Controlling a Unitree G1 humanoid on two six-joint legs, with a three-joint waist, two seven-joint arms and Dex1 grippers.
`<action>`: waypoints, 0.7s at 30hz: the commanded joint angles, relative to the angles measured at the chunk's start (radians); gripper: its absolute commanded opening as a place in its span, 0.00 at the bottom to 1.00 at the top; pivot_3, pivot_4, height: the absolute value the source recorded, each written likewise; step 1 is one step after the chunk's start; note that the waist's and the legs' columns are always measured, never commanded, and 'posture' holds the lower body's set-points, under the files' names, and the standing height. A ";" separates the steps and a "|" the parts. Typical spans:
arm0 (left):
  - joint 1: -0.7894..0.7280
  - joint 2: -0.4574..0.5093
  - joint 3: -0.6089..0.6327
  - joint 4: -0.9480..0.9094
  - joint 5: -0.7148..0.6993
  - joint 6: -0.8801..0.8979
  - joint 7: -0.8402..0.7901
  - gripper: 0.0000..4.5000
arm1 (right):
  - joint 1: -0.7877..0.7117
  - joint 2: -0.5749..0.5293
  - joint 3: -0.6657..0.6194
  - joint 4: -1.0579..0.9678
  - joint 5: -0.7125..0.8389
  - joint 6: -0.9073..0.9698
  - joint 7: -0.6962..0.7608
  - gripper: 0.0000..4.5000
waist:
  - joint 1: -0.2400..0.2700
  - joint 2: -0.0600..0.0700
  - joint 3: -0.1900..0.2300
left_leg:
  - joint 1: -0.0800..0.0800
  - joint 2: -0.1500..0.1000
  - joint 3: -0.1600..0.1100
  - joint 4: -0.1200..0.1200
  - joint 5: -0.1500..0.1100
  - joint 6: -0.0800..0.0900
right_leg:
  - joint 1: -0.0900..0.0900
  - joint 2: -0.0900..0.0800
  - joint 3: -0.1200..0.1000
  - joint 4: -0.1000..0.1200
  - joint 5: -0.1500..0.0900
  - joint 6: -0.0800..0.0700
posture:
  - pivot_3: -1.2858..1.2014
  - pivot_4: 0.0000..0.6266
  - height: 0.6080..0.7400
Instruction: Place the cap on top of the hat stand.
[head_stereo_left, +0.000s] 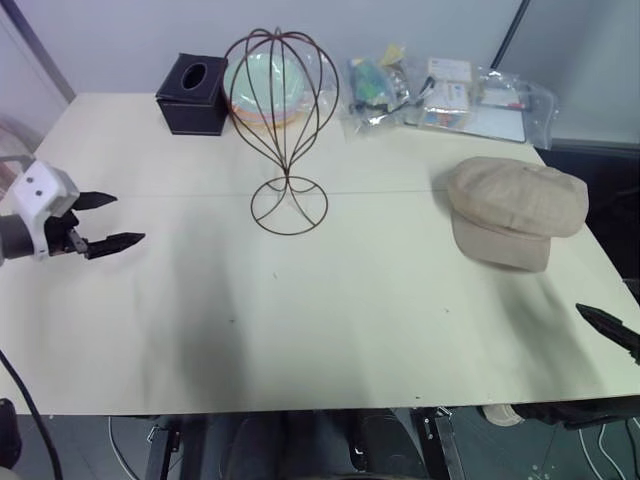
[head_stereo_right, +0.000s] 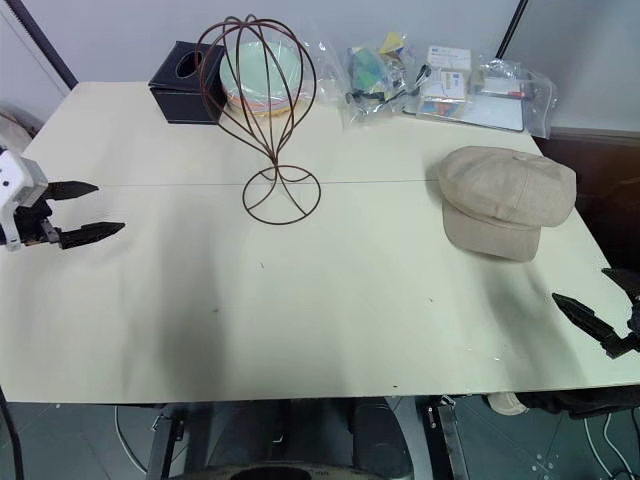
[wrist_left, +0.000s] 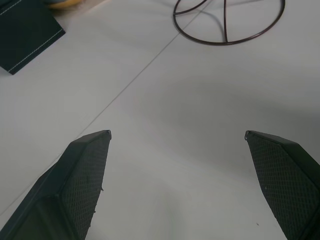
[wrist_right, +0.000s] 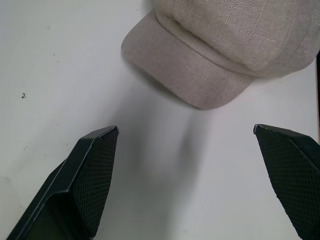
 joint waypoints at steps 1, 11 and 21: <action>0.006 0.035 0.041 -0.031 -0.013 -0.009 -0.001 1.00 | -0.006 -0.013 -0.018 -0.004 -0.008 -0.004 0.004 0.99 | 0.000 0.000 0.000 | 0.000 0.000 0.000 0.000 0.000 0.000 | 0.000 0.000 0.000 0.000 0.000 0.000 | 0.52 0.24 1.00; -0.001 0.037 0.052 -0.040 -0.026 0.024 0.022 1.00 | -0.014 -0.002 0.000 -0.010 -0.036 -0.009 -0.007 0.99 | 0.000 0.000 0.000 | 0.000 0.000 0.000 0.000 0.000 0.000 | 0.000 0.000 0.000 0.000 0.000 0.001 | 0.52 0.24 1.00; 0.062 0.016 0.071 -0.304 -0.201 0.282 -0.048 1.00 | -0.061 -0.031 0.044 -0.036 -0.126 -0.034 -0.064 0.99 | -0.002 0.000 0.000 | 0.000 0.000 0.000 0.001 0.000 0.000 | 0.000 0.000 0.000 0.001 0.001 0.001 | 0.52 0.24 1.00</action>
